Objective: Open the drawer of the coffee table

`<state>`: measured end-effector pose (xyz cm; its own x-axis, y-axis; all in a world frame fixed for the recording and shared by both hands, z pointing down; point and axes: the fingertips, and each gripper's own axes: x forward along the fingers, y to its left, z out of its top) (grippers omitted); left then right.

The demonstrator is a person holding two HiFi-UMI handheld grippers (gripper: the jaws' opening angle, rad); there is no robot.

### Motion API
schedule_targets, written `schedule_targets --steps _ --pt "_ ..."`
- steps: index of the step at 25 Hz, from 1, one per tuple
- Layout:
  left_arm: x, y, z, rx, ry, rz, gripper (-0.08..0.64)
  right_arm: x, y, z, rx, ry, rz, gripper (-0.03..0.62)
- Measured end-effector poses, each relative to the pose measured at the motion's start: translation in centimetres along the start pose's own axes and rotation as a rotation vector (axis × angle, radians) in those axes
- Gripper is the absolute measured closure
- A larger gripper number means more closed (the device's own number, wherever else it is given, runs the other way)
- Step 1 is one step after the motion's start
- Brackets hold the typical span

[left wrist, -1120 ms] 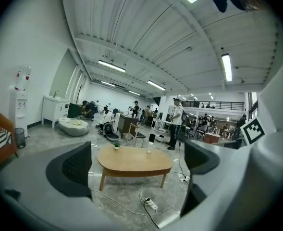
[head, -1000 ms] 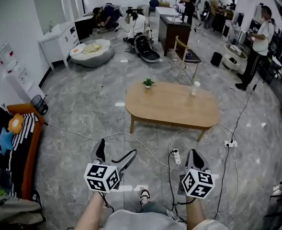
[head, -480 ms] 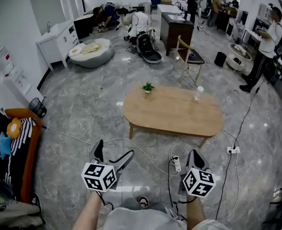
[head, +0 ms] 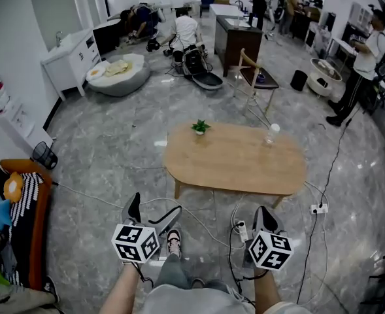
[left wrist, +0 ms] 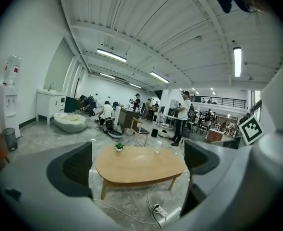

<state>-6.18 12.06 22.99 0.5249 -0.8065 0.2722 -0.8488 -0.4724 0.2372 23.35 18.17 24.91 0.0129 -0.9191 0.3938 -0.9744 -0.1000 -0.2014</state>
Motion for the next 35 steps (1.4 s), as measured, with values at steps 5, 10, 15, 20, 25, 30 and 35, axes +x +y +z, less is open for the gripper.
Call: schedule_targets --steps 5,10,15,20,25,30,35 --pt "5.9 2.8 3.5 0.026 -0.016 -0.069 -0.015 4.9 2.3 2.8 -0.008 -0.008 -0.024 0.592" --pt "12.3 6.7 7.7 0.039 -0.010 -0.140 -0.015 10.4 4.3 6.4 0.003 -0.028 -0.076 0.592" --pt "18.0 11.0 10.6 0.051 0.003 -0.182 -0.015 15.8 6.0 8.3 0.029 -0.036 -0.121 0.592" --pt "21.8 13.8 12.0 0.048 0.025 -0.214 -0.015 19.2 7.1 9.3 0.045 -0.024 -0.160 0.592" --pt "24.8 15.3 11.4 0.043 0.061 -0.230 -0.015 21.7 7.5 9.4 0.042 -0.006 -0.168 0.592" --pt "25.6 16.6 10.0 -0.002 0.081 -0.197 -0.015 24.1 7.6 9.3 0.022 0.014 -0.121 0.592" --pt "25.5 16.6 10.1 -0.015 0.062 -0.148 -0.015 24.9 6.5 9.9 -0.001 0.028 -0.099 0.592"
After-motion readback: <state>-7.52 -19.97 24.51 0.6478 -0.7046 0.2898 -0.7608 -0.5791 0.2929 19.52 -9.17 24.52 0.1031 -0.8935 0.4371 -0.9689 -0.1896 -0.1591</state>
